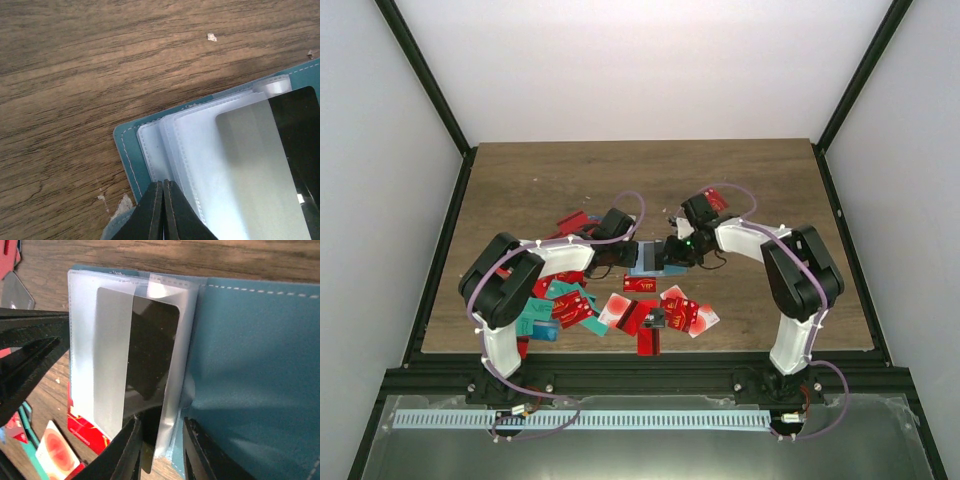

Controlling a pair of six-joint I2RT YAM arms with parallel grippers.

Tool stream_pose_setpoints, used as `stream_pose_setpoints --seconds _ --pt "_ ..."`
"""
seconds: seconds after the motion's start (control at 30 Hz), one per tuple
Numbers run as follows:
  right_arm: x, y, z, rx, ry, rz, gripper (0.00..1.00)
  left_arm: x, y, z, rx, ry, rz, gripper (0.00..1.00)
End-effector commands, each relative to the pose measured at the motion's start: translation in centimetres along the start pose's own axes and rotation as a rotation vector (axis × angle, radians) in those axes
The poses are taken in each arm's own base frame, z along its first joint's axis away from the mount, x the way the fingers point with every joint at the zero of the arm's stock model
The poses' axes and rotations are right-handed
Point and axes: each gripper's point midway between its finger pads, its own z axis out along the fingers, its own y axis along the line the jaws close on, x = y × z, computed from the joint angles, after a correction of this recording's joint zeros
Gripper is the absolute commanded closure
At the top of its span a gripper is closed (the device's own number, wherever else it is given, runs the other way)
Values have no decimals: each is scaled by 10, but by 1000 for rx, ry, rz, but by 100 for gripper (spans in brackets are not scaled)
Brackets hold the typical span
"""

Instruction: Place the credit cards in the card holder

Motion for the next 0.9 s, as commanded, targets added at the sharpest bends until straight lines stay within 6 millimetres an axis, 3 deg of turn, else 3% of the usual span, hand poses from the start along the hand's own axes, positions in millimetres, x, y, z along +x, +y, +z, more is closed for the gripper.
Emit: stream_pose_setpoints --seconds 0.0,0.17,0.33,0.4,0.63,0.87 --pt "-21 7 -16 59 -95 -48 78 18 8 8 -31 53 -3 96" --pt "-26 12 -23 53 -130 -61 85 18 8 8 -34 53 -1 96" --pt "-30 20 -34 44 -164 -80 82 17 8 7 -32 53 -2 96" --pt "-32 18 -36 59 -175 -83 85 17 8 8 -33 52 -2 96" --pt "-28 3 -16 202 -148 -88 98 17 7 8 -30 54 -1 96" --pt "-28 4 -2 257 -132 -106 99 17 5 8 -20 55 -3 96"
